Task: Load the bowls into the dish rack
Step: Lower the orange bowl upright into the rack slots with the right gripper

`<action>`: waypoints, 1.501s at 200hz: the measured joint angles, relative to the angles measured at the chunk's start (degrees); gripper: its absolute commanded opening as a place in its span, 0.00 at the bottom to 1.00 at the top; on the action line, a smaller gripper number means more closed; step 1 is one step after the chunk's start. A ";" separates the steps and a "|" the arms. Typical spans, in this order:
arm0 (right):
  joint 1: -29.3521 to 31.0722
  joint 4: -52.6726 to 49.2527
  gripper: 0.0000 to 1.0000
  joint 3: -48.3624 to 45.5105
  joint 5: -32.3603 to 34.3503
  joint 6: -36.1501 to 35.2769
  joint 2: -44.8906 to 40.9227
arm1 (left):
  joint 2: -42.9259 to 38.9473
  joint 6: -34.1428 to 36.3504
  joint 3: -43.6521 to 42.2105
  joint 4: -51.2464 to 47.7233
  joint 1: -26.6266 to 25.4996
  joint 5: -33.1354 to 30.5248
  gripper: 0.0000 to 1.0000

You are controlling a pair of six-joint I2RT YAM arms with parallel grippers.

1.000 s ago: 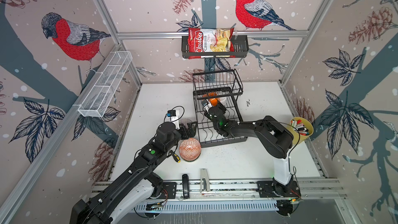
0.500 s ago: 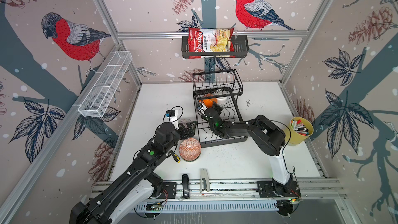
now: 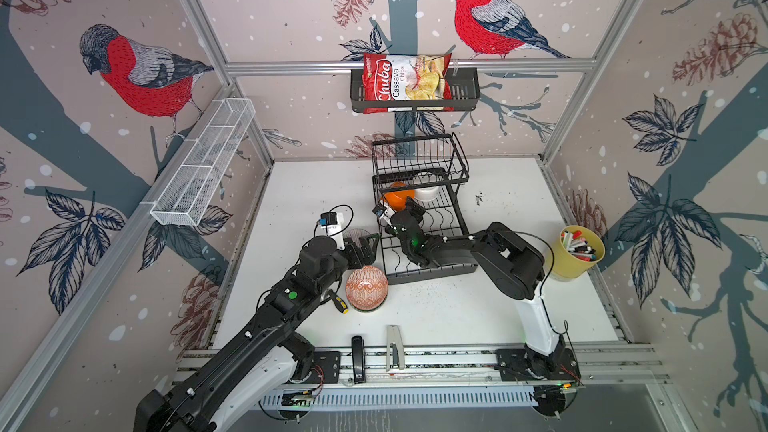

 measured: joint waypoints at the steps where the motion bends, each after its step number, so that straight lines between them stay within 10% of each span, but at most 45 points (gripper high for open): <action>1: 0.00 0.02 0.92 0.00 0.00 0.00 0.02 | 0.00 0.02 0.00 0.00 0.00 0.00 0.97; 300: -3.28 -3.48 0.97 5.38 -0.92 10.73 1.60 | -1.60 0.37 0.00 -1.66 0.22 -0.13 0.97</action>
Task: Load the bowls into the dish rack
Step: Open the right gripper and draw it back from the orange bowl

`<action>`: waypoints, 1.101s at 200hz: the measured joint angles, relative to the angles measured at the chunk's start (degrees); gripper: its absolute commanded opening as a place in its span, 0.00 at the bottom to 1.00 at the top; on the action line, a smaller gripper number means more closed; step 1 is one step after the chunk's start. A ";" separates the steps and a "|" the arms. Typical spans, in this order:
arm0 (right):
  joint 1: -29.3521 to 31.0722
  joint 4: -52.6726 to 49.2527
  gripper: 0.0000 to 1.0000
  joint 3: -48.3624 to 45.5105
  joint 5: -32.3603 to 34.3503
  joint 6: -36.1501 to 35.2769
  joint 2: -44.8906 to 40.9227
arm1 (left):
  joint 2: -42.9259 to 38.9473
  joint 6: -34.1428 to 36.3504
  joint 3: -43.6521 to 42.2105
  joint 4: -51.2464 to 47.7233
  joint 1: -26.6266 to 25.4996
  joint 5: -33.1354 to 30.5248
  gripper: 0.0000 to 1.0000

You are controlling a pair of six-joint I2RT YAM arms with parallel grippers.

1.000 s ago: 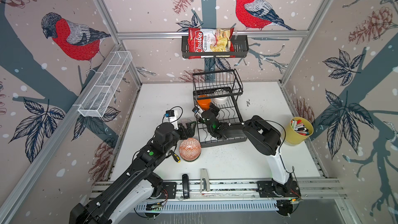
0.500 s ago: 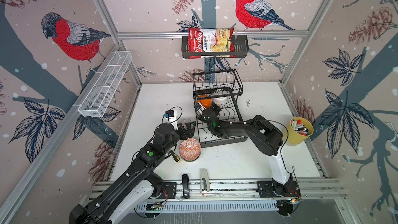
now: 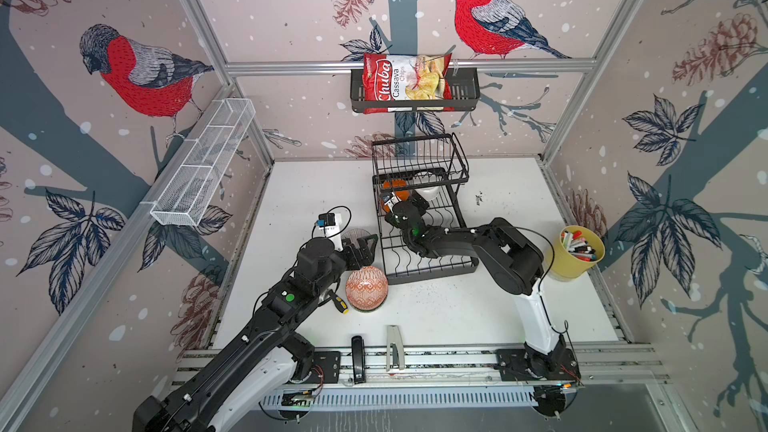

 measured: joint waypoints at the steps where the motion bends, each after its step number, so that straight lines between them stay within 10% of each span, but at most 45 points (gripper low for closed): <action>1: 0.00 0.00 0.97 0.00 0.02 0.00 0.04 | 0.00 0.00 0.00 0.00 0.00 0.00 0.97; 220: -1.03 0.22 0.97 -0.42 2.01 4.24 -0.15 | 0.42 0.00 0.28 -0.90 0.07 -1.20 0.97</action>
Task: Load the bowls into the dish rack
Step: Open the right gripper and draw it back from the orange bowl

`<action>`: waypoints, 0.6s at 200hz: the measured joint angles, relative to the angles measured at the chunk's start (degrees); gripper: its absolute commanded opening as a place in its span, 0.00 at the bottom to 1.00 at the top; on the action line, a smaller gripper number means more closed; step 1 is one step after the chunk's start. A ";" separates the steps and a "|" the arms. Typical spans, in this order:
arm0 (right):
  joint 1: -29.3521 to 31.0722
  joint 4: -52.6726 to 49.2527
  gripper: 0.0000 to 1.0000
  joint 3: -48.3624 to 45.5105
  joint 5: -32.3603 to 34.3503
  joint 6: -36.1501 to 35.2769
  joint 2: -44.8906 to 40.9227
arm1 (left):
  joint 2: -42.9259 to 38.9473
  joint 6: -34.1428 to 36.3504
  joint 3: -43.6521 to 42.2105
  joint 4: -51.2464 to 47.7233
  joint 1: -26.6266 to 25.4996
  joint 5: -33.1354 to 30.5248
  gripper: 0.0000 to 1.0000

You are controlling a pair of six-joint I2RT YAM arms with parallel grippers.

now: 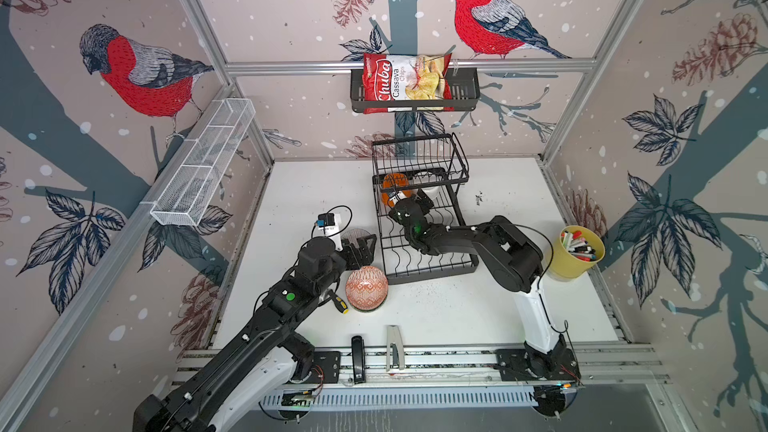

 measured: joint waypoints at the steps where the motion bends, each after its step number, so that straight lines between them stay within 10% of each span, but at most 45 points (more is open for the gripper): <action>1: 0.02 0.00 0.97 -0.07 0.00 0.00 -0.04 | -0.02 0.00 0.00 0.00 0.00 0.00 0.97; 120: 4.72 -0.94 0.96 -8.59 -0.20 3.74 -6.40 | -0.35 -0.17 0.00 -0.44 0.04 -0.24 0.97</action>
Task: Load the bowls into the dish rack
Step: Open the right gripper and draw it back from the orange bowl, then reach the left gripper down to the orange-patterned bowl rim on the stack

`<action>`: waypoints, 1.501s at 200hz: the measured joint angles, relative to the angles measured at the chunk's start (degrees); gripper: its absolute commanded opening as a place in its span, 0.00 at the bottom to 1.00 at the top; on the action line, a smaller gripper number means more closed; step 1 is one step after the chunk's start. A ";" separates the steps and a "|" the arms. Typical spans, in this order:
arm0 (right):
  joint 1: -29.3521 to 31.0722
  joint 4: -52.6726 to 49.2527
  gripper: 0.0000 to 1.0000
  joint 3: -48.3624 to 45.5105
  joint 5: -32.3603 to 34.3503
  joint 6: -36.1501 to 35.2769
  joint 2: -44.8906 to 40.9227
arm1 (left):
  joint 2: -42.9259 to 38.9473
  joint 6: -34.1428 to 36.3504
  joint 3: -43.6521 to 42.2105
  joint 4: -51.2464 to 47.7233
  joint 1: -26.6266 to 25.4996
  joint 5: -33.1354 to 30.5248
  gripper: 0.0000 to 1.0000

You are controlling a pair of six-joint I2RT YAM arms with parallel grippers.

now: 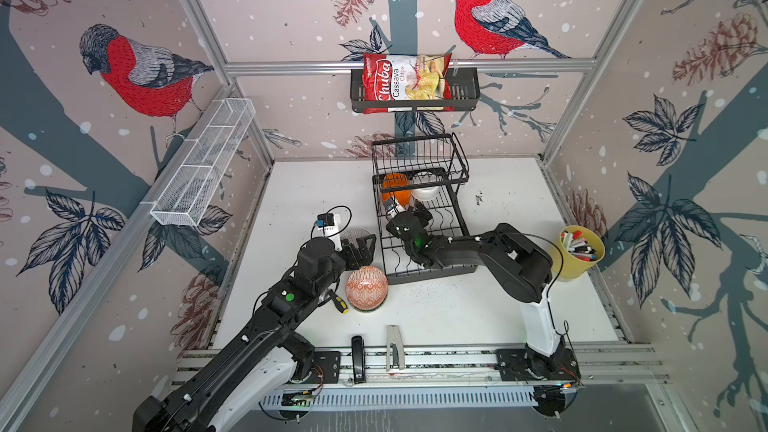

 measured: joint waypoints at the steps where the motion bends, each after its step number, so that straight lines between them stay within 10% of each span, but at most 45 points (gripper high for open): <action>1: 0.02 -0.02 0.96 -0.04 0.02 0.07 -0.09 | 0.00 0.00 0.00 0.00 0.00 0.00 0.97; 161: 4.68 -29.86 0.93 -6.43 -3.80 29.20 -20.65 | 2.23 -1.73 1.90 -11.91 0.07 -5.11 0.96; 300: 4.42 -38.86 0.93 -15.74 -14.53 40.11 -41.27 | 7.54 -3.32 9.64 -31.82 -3.80 -6.56 0.86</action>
